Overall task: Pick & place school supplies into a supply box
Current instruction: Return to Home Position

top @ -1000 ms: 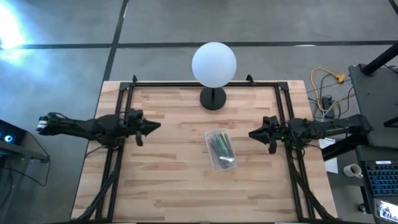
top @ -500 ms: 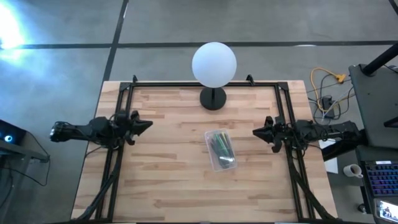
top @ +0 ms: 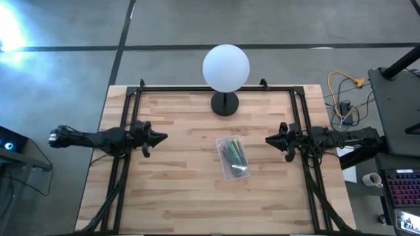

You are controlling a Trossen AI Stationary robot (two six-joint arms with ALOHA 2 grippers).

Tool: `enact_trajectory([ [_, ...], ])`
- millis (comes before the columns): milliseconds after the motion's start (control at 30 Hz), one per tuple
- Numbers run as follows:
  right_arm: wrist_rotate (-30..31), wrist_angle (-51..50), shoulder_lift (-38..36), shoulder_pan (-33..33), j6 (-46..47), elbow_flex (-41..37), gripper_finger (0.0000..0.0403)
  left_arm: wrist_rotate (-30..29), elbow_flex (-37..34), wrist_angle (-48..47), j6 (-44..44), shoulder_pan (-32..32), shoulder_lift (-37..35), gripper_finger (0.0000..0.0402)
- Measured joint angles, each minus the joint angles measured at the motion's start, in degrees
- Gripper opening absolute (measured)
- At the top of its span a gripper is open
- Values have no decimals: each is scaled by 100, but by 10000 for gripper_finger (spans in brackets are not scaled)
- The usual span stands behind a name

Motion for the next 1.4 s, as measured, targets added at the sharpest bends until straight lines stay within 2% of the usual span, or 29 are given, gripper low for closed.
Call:
enact_trajectory([
  [800,-7,4,11,2,7,4,52,1,-8,-26,-1,1,2123,3],
  [1400,-9,7,11,2,7,7,52,-5,-10,-35,-1,1,2996,3],
])
